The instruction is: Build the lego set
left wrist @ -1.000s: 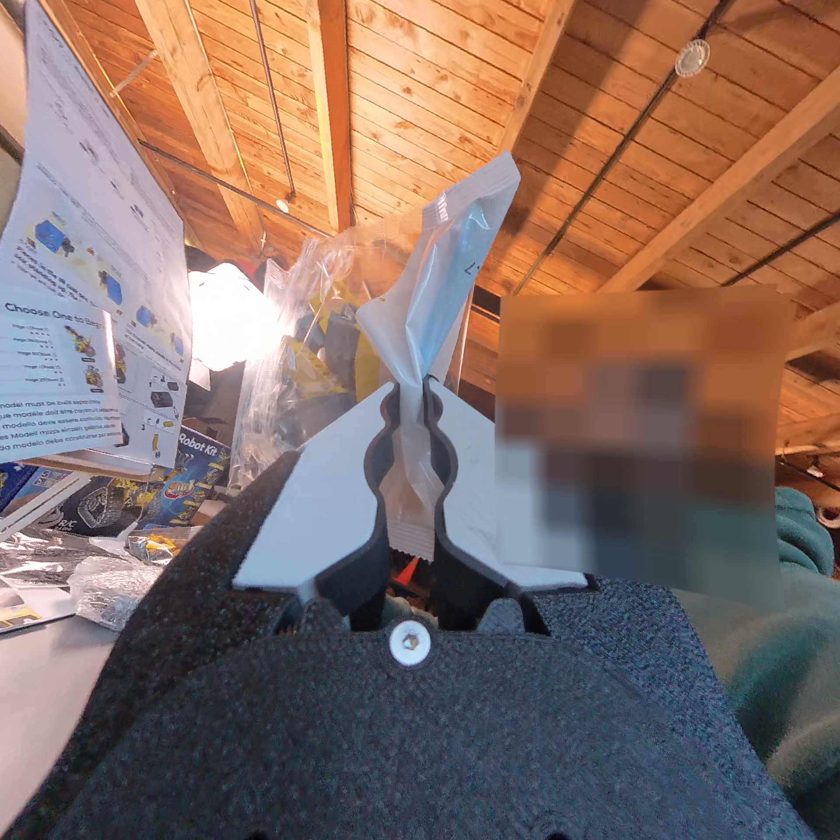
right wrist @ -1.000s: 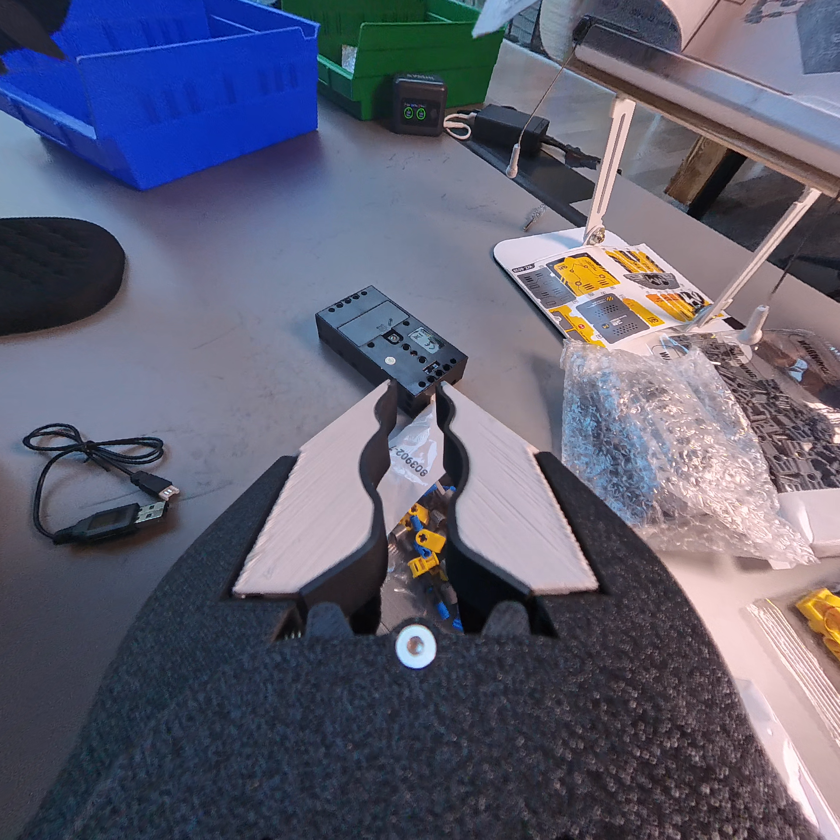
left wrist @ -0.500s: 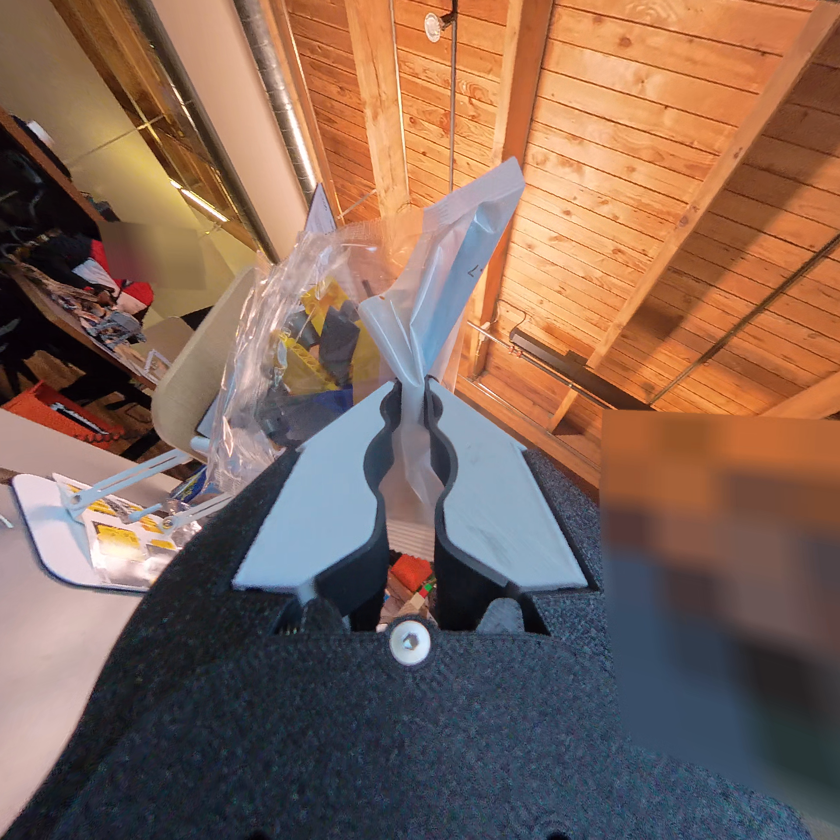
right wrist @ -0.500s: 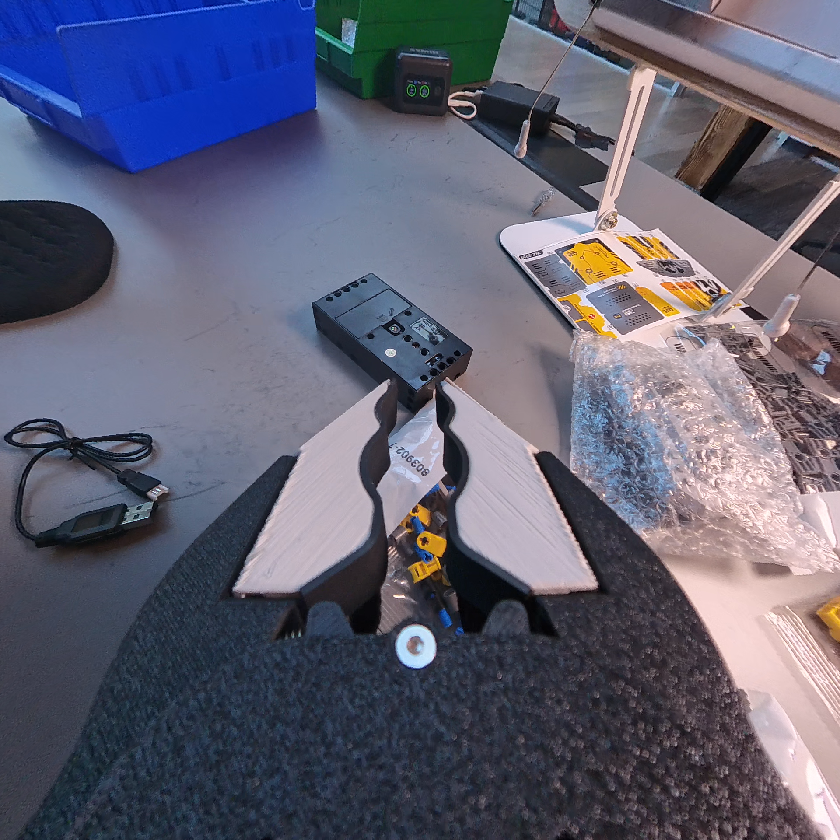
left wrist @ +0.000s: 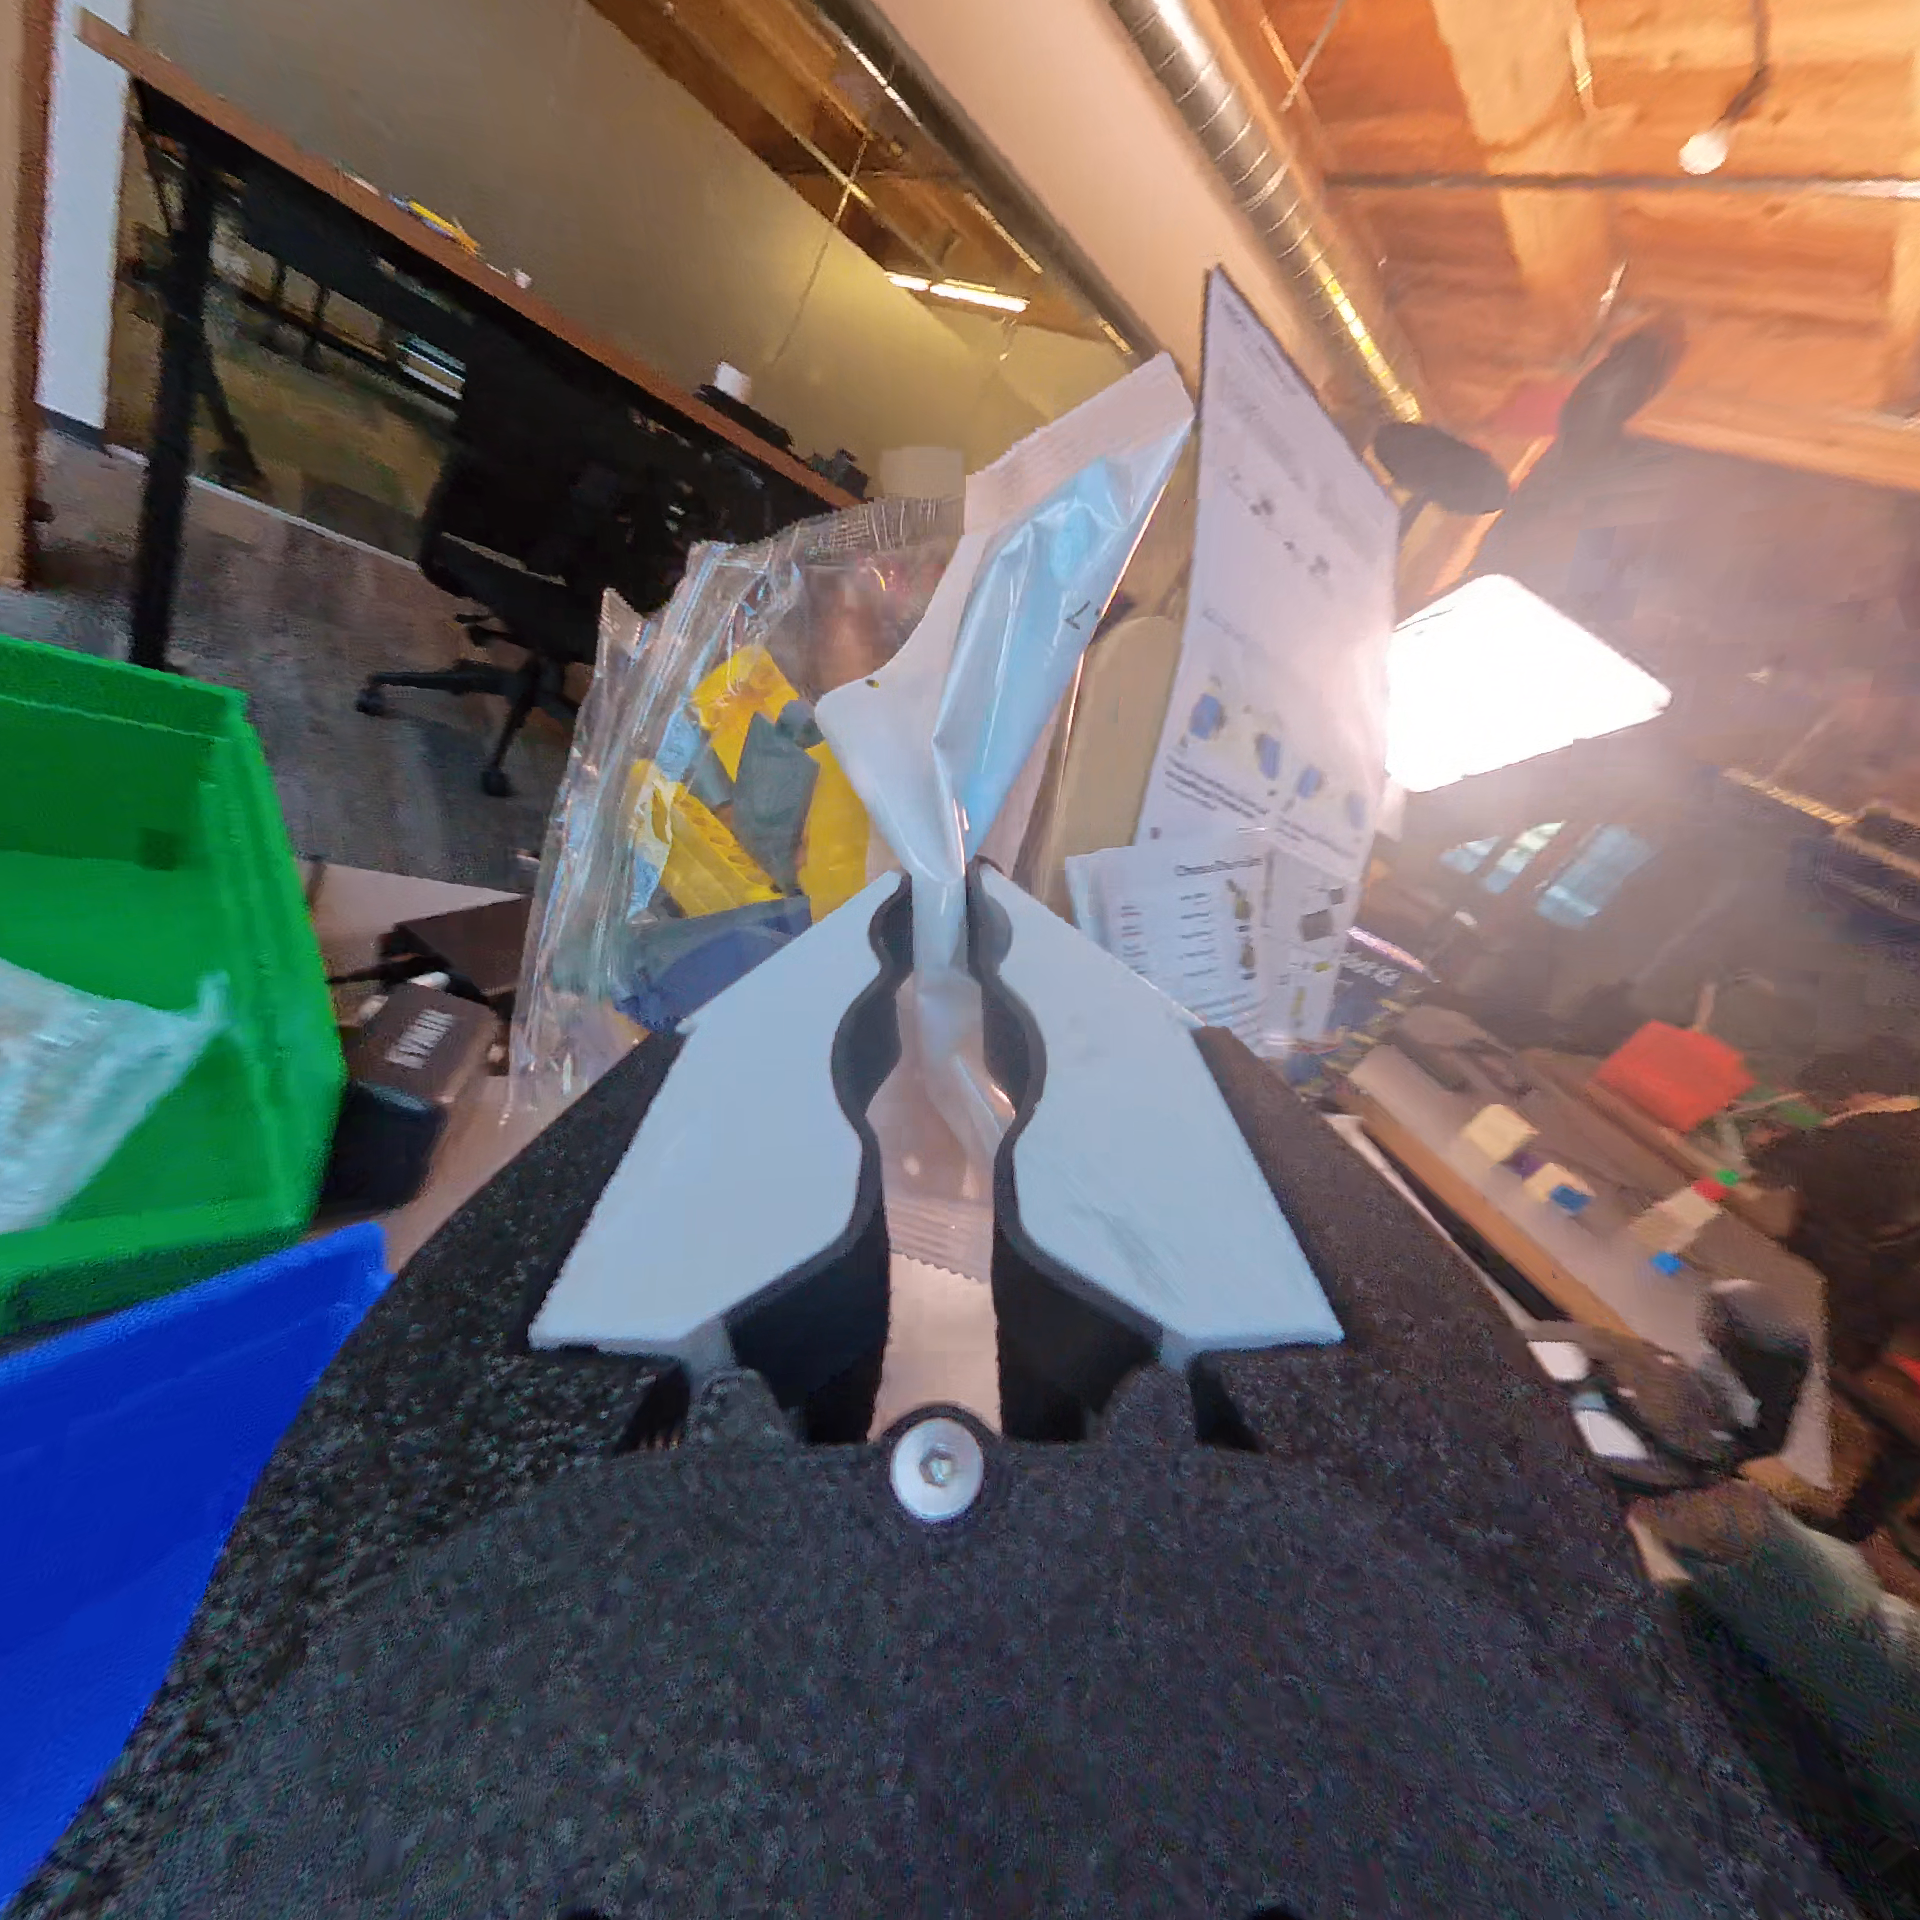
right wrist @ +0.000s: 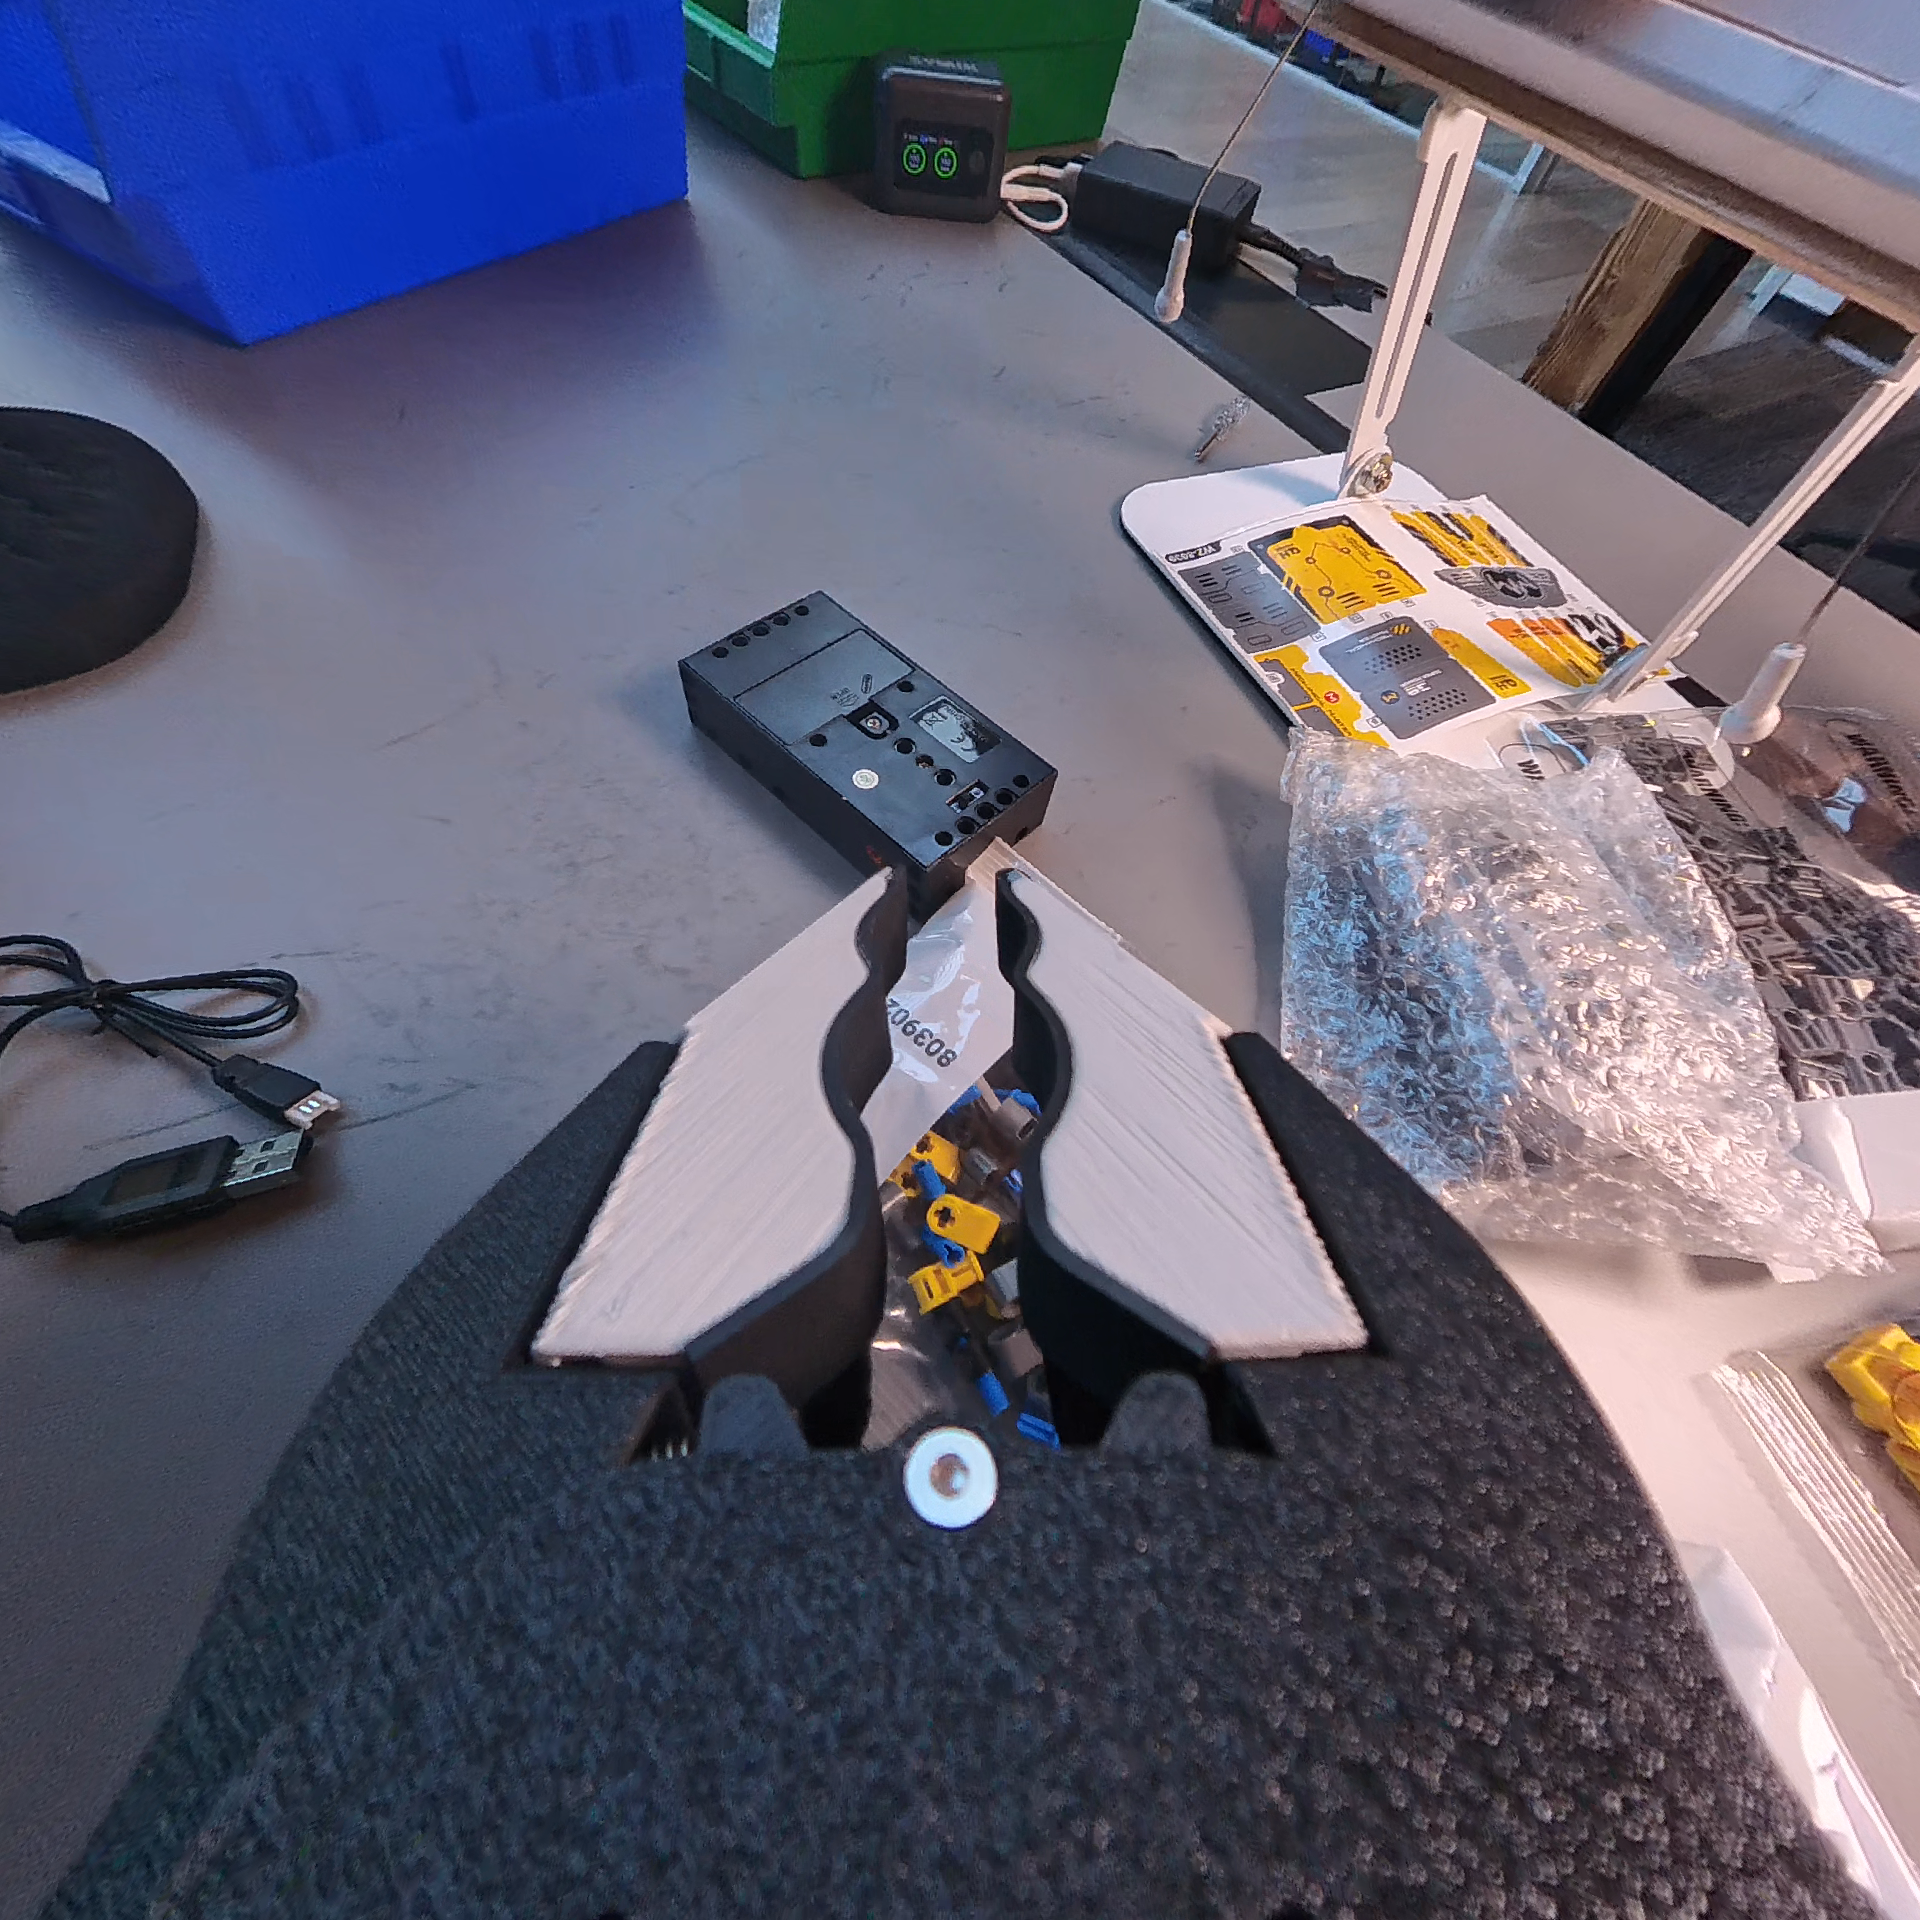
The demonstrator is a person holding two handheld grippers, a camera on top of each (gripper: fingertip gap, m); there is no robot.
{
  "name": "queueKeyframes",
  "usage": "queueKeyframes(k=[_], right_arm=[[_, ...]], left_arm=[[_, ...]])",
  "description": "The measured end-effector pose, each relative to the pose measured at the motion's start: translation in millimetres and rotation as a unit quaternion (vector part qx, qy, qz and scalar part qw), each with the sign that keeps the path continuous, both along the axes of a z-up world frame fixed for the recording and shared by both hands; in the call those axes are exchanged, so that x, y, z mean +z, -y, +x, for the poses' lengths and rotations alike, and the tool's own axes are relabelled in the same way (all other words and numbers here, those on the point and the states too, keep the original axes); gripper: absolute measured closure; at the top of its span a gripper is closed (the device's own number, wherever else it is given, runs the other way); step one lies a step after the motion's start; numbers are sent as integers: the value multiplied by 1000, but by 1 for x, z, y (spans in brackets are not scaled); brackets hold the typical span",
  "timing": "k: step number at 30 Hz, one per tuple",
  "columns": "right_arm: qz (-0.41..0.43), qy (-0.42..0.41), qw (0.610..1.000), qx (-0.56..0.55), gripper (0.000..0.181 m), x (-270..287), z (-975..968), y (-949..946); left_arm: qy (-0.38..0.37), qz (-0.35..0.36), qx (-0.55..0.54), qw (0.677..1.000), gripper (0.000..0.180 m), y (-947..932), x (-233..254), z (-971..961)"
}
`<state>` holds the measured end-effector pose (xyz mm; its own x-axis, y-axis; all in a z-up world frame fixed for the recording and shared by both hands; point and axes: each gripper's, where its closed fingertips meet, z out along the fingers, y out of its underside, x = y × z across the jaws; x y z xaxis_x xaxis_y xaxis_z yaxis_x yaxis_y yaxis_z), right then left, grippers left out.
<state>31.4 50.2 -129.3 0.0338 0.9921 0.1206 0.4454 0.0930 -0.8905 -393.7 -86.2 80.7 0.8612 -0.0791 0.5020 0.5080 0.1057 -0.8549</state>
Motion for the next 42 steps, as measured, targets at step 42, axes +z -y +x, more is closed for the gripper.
queueKeyframes(k=[42], right_arm=[[25,41,991,-122,156,0,34,-95]], left_arm=[[-283,-142,-273,909,133,-81,-137,299]])
